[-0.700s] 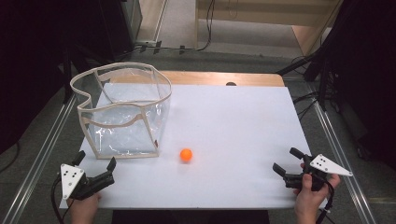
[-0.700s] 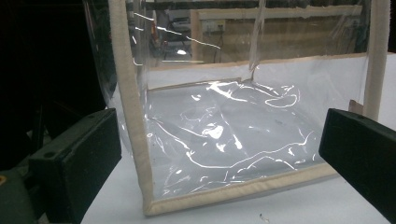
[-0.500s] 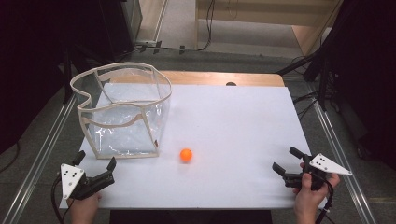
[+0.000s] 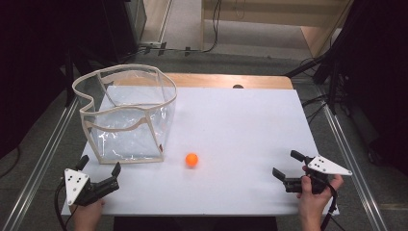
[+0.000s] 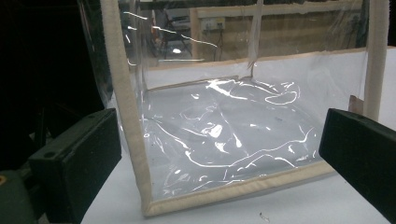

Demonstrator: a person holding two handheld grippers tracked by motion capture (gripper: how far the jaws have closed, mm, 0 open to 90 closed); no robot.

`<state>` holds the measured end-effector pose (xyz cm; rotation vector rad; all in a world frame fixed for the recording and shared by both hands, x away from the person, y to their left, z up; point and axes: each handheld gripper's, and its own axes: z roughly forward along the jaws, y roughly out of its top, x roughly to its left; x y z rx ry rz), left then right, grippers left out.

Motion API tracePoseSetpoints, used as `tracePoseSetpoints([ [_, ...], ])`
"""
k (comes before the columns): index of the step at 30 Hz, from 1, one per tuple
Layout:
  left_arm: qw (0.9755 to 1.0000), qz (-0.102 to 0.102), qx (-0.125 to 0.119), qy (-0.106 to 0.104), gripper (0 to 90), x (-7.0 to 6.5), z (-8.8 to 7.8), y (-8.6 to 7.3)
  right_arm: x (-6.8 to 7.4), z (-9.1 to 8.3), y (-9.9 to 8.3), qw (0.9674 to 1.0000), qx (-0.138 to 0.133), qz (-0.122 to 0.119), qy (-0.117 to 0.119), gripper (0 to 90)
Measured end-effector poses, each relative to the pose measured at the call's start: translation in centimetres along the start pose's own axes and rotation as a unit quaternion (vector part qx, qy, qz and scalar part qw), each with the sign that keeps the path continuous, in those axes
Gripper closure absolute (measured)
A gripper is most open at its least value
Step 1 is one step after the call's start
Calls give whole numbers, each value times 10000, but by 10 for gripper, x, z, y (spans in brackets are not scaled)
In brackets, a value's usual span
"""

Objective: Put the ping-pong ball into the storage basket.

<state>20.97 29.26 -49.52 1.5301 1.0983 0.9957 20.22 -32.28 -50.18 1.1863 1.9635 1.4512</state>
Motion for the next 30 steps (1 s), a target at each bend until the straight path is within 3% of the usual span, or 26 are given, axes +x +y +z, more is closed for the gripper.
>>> tracePoseSetpoints([
  [4, 10000, 7, -8, 12, 0, -1, 0, 0, 2, 1, 5, 10000, 49, 9, 23, 0],
  [9, 10000, 30, -1, 25, 0, -1, 0, 0, 5, 4, 7, 9995, 175, 3, 275, 0],
  [16, 10000, 75, 5, 44, 0, -3, 1, -1, 12, 7, 19, 9987, 266, -224, 384, 0],
  [30, 10000, 75, -1, 27, 0, -3, 0, -1, 22, 16, 35, 9965, 435, -407, 586, 0],
])
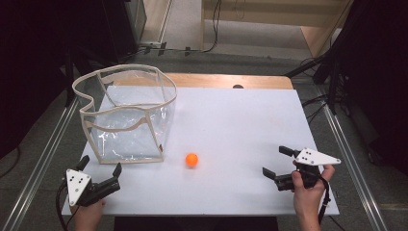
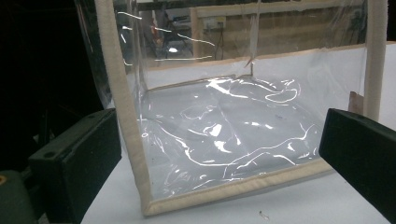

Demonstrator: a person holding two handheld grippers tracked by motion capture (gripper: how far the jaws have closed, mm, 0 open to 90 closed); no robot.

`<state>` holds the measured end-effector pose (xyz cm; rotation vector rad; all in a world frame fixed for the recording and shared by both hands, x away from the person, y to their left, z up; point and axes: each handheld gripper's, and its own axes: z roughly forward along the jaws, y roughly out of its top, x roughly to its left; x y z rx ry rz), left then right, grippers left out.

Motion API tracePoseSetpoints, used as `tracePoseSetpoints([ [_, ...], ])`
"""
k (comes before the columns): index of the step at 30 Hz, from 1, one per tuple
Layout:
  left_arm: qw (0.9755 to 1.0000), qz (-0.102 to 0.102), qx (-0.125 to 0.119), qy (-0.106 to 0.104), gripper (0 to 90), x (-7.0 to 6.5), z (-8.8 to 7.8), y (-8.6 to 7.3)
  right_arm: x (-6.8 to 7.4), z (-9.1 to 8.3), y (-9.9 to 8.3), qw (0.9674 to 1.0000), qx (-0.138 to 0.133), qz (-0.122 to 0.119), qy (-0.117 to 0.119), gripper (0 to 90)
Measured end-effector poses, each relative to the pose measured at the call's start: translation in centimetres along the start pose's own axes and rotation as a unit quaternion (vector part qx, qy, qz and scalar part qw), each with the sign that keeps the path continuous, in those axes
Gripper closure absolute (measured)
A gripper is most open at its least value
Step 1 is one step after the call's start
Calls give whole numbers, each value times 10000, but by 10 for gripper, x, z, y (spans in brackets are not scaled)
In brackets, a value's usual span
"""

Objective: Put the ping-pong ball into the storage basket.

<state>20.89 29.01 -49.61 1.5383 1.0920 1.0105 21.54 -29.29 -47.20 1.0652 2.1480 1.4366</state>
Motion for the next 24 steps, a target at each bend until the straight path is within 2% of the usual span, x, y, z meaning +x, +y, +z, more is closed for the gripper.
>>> tracePoseSetpoints([
  [5, 10000, 10, 4, -7, 0, 0, 0, 0, 4, 7, 9, 9998, 84, -168, 44, 0],
  [12, 10000, 9, 6, -2, 0, 0, 0, 0, 8, 16, 18, 9995, 123, -254, 163, 0],
  [16, 10000, 5, 4, -7, 0, 0, 0, 0, 12, 20, 24, 9988, 221, -398, 155, 0],
  [24, 10000, 5, 6, -5, 0, 0, 0, 0, 17, 28, 34, 9980, 295, -518, 201, 0],
])
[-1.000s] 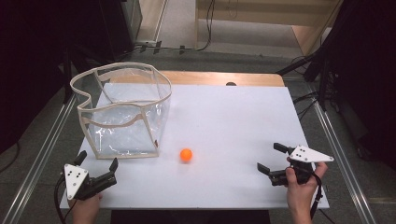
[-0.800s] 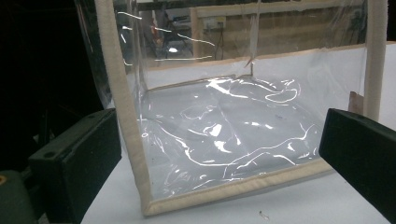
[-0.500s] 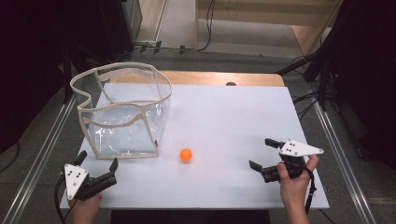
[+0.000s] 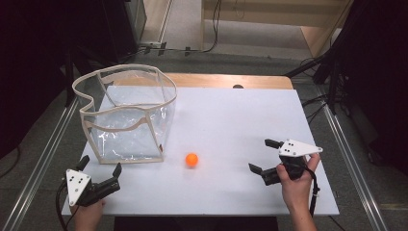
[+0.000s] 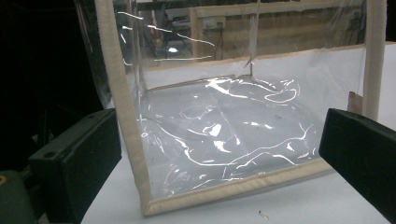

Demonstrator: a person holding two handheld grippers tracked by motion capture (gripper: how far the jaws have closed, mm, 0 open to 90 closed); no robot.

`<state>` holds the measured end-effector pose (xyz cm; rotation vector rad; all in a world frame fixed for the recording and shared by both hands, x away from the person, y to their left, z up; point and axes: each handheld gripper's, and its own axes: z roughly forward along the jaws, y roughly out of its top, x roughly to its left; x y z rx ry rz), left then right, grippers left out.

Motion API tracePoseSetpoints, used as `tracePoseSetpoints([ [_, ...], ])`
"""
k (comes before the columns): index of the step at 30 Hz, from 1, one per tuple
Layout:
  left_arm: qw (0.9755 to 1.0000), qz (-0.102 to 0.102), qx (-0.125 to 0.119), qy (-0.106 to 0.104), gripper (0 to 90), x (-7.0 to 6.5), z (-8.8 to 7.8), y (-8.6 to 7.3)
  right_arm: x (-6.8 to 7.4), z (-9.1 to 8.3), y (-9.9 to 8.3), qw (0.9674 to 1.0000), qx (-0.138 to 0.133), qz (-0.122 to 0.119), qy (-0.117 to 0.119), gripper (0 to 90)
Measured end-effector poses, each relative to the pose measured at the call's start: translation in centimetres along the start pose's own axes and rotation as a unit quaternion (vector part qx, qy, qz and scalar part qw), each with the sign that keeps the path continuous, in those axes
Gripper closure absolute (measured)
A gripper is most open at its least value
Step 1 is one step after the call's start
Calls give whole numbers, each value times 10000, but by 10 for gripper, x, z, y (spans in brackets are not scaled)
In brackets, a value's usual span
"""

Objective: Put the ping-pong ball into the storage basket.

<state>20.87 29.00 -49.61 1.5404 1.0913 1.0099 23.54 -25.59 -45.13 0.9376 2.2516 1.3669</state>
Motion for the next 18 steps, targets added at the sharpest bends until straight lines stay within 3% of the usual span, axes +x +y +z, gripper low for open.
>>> tracePoseSetpoints([
  [18, 10000, 3, 4, -10, 0, 0, 0, 0, 14, 35, 33, 9980, 365, -365, 373, 0],
])
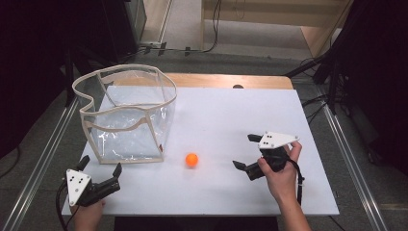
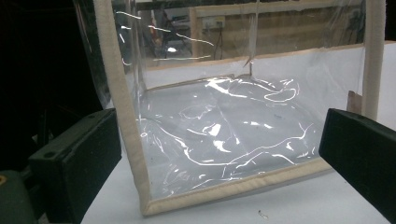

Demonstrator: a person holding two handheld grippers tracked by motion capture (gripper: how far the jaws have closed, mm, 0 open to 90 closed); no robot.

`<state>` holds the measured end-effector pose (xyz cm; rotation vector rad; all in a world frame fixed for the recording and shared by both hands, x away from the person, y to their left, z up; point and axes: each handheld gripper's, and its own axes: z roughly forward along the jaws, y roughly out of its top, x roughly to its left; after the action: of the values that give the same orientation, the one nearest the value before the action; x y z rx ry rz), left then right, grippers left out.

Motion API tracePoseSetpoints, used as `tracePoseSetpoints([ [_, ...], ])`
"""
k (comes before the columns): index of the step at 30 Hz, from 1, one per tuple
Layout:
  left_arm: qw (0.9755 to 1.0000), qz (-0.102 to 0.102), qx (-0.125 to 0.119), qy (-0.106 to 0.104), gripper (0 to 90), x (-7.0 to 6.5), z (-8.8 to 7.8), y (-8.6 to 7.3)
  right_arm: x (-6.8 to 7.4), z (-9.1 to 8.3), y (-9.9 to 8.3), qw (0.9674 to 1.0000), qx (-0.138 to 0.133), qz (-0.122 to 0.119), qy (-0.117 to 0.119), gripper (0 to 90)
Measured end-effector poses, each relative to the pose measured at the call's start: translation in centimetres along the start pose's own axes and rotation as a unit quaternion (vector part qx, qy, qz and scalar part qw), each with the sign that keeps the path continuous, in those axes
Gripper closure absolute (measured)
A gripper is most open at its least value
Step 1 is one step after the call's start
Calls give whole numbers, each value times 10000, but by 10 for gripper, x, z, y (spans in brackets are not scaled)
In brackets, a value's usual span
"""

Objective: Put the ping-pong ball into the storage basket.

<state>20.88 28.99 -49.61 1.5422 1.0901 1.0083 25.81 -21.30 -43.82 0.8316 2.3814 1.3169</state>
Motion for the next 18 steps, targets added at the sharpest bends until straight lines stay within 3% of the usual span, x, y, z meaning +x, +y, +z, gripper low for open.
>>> tracePoseSetpoints([
  [18, 10000, -35, -24, -25, 0, 1, 0, 0, 11, 30, 22, 9991, 250, -166, 303, 0],
])
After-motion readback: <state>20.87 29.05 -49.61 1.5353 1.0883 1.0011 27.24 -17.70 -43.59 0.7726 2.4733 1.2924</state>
